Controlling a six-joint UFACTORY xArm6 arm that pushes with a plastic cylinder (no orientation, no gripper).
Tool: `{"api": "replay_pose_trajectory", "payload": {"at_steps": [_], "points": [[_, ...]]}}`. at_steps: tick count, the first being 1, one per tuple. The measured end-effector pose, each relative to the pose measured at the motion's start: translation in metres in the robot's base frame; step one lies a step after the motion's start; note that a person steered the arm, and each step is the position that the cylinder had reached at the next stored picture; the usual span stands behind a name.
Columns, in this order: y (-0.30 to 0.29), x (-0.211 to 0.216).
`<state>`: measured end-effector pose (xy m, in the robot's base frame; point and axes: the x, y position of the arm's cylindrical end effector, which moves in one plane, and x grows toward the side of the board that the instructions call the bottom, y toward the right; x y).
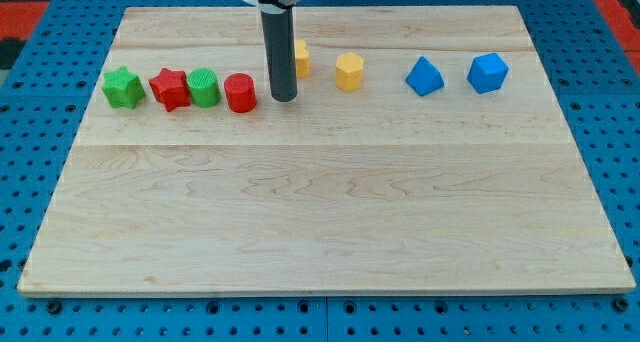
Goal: Push yellow heart to the left of the yellow hexagon
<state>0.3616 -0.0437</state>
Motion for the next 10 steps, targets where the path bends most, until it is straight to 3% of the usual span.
{"api": "replay_pose_trajectory", "payload": {"at_steps": [3,4,6,8,10], "points": [[-0.027,-0.058],[-0.085,-0.091],[0.003,-0.112],[0.009,-0.077],[0.011,-0.103]]}}
